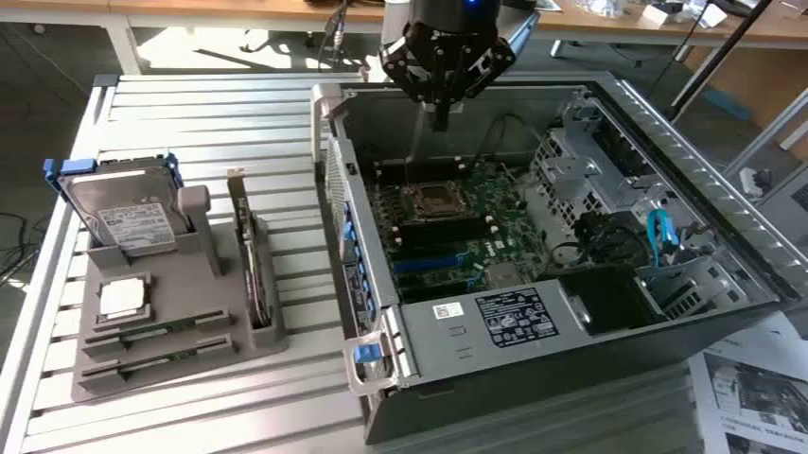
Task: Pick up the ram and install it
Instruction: 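Reach for the ram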
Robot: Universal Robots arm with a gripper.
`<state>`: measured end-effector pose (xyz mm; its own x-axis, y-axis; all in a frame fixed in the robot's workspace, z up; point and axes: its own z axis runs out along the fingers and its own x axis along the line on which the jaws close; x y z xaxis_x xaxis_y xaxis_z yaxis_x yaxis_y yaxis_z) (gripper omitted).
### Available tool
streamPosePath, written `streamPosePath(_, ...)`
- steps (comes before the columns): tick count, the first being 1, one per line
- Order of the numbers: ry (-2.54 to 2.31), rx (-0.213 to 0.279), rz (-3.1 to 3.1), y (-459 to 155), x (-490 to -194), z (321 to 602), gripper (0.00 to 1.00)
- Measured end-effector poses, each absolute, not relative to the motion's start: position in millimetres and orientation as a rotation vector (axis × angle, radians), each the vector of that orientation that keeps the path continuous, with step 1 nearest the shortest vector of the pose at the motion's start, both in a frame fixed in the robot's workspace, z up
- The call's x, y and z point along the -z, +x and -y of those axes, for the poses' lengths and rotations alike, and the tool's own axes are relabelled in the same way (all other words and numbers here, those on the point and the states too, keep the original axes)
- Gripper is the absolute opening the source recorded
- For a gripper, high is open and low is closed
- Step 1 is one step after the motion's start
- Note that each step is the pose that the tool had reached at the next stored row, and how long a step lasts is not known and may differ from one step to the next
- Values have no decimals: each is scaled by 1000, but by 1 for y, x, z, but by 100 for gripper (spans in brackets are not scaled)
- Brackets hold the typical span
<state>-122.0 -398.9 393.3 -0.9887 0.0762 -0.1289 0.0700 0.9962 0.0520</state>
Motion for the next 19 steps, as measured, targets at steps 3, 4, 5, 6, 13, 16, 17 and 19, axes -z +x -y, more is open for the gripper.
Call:
streamPosePath(3,111,-71,-3008,-122,-393,399,11)
streamPosePath(4,111,-71,-3008,-122,-393,399,11)
streamPosePath(5,111,-71,-3008,-122,-393,399,11)
streamPosePath(6,111,-71,-3008,-122,-393,399,11)
streamPosePath(13,111,-71,-3008,-129,-393,399,11)
streamPosePath(16,111,-71,-3008,-141,-393,399,11)
streamPosePath(17,111,-71,-3008,-143,-393,399,11)
streamPosePath(19,111,-71,-3008,-149,-393,399,11)
